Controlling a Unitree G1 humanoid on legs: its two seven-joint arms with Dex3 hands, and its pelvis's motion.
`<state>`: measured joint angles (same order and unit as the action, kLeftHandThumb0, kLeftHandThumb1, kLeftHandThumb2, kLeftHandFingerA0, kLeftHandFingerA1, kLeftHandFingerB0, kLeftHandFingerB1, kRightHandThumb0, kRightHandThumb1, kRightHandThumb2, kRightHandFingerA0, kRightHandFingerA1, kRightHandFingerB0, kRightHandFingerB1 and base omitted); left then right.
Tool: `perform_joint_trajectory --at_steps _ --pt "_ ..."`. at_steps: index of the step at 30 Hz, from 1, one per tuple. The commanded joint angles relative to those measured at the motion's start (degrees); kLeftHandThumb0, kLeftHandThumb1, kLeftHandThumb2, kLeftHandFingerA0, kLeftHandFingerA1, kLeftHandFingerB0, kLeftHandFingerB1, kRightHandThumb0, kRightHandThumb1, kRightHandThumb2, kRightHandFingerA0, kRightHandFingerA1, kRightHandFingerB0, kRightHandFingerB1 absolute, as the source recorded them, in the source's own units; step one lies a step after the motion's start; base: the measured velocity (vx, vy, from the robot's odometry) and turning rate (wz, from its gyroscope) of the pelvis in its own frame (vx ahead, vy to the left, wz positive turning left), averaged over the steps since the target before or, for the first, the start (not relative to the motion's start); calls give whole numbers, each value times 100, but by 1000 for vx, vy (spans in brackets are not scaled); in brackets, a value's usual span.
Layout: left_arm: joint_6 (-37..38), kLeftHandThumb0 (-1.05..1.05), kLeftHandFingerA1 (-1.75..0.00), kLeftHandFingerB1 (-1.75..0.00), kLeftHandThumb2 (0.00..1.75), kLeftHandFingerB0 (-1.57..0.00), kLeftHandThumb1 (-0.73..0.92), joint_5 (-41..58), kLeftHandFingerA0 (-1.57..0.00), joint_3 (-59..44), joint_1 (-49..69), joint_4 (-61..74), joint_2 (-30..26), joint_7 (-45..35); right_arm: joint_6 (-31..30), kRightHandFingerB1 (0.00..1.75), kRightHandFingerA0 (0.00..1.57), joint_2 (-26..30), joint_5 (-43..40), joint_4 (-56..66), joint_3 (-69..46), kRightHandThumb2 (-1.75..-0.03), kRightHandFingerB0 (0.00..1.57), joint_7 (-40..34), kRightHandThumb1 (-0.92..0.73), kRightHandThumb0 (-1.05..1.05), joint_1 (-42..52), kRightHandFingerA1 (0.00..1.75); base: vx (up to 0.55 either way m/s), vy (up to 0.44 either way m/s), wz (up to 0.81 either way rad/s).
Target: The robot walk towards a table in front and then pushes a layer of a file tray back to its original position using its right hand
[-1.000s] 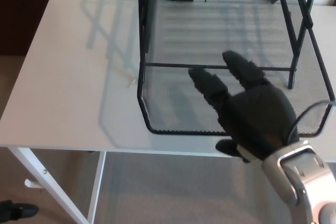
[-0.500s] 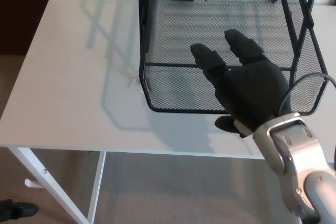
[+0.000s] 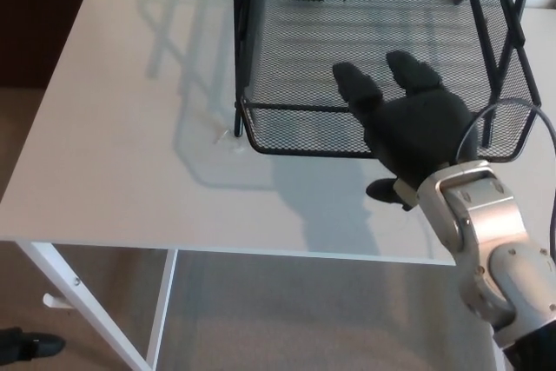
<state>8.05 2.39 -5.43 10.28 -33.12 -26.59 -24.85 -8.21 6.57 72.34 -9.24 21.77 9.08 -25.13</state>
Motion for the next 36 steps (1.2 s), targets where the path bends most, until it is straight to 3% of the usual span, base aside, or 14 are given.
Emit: perform_joint_trajectory --at_steps 1,2,8,9,10,23,28,30,36 --pt "-94 -36 -42 -39 55 -57 47 -55 -69 -13 -19 -16 -84 -4 -156 6 0 51 -324 41 10 -74 0 -145 -43 -66 -164 0 0 0 0" --pt "-101 -45 -51 -47 68 -53 40 -96 -64 7 -22 -11 -100 21 -134 6 0 45 -370 70 17 -74 0 -206 -43 -66 -146 0 0 0 0" --pt "-92 -44 -51 -48 68 -54 40 -83 -64 13 -44 -9 -111 -10 -21 8 0 42 -652 506 45 -74 2 -325 -42 -67 70 0 0 0 0" --pt "-91 -37 -42 -38 54 -58 46 -92 -70 18 -63 -13 -116 -7 -4 6 0 45 -665 634 65 -75 0 -364 -43 -68 125 0 0 0 0" --pt "-71 -44 -51 -48 68 -55 40 -106 -65 28 -65 -14 -116 -2 -9 5 0 62 -643 786 96 -75 0 -364 -44 -69 191 0 0 0 0" --pt "-70 -44 -51 -47 68 -53 40 -78 -63 44 -62 36 -133 -74 101 2 0 251 -999 2272 218 -78 0 -84 -46 -74 1217 0 0 0 0" --pt "-53 -43 -50 -47 67 -53 40 -83 -63 61 -9 64 -147 -79 467 1 0 608 -1210 3422 319 -81 0 -115 -47 -78 2366 0 0 0 0" --pt "17 -45 -50 -47 68 -52 39 -131 -62 94 -6 0 -168 -81 847 0 0 974 -1326 4429 254 -83 0 -303 -50 -82 3282 0 0 0 0" --pt "108 -47 -50 -47 69 -52 40 -178 -62 111 69 -66 -235 -93 1757 1 0 1423 -2440 5633 -514 -80 0 -1073 -48 -77 5061 0 0 0 0"
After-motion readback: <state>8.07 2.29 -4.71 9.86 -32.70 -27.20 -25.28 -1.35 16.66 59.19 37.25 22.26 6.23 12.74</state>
